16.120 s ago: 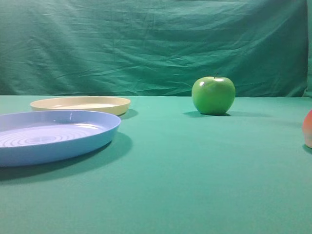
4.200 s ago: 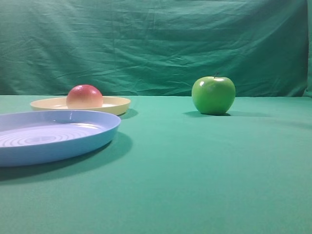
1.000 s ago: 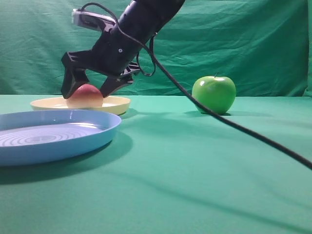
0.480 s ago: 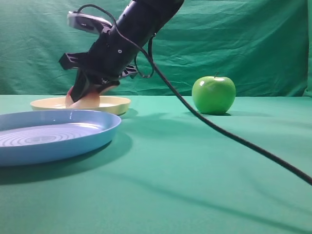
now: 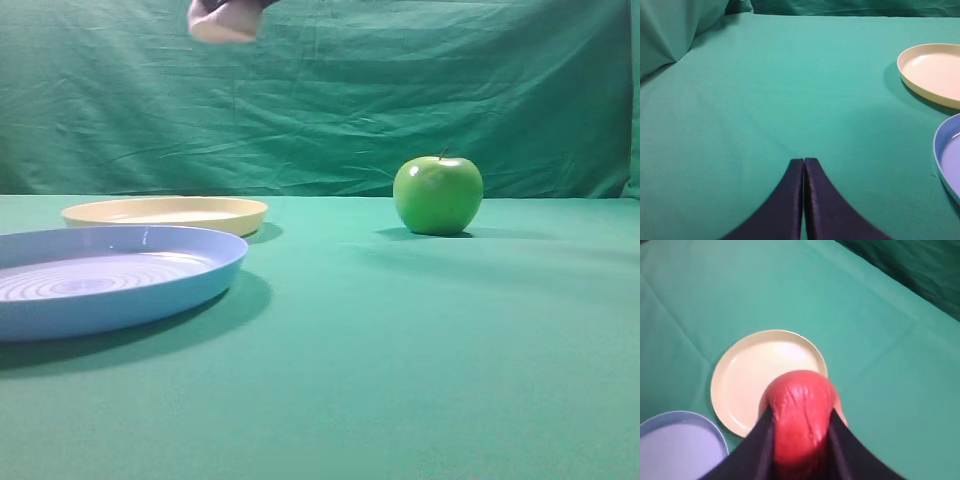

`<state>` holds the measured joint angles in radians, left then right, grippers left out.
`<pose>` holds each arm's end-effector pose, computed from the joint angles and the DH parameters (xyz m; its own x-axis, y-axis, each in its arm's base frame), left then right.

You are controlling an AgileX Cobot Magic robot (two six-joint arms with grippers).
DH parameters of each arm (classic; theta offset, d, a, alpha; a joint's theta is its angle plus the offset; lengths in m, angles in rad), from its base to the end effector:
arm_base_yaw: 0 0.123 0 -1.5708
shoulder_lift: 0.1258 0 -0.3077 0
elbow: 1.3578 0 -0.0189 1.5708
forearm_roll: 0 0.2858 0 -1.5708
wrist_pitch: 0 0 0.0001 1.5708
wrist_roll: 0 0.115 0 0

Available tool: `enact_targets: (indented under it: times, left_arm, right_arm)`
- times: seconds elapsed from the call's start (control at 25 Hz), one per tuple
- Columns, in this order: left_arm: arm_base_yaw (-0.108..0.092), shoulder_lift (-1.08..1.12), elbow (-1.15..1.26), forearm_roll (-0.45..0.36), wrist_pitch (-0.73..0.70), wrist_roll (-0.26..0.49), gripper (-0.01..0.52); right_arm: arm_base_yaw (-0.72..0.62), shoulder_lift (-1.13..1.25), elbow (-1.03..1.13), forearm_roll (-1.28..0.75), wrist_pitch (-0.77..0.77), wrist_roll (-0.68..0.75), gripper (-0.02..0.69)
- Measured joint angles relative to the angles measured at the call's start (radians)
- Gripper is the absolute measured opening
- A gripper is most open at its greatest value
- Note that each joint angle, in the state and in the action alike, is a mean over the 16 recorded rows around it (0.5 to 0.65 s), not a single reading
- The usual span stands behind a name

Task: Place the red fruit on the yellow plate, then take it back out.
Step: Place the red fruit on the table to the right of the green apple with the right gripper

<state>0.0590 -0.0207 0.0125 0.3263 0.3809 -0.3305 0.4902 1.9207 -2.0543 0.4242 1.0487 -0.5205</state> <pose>0.0858 0.0188 0.1711 -0.2589 -0.0413 -0.9650 -0.1801 0.9836 0.0063 0.4142 0.2676 0.4014 -0.4020 -0.5264 -0.7491 -0.8167 0.5761 0.0335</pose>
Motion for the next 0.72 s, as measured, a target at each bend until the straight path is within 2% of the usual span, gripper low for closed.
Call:
enact_targets:
  times: [0.32,0.72]
  left_arm:
    - [0.000,0.000,0.000,0.000,0.000,0.000,0.000]
    - [0.000,0.000,0.000,0.000,0.000,0.000,0.000]
  right_arm:
    - [-0.083,-0.281,0.233,-0.120,0.026,0.120,0.167]
    - [-0.136,-0.621,0.838,-0.177,-0.226,0.153,0.167]
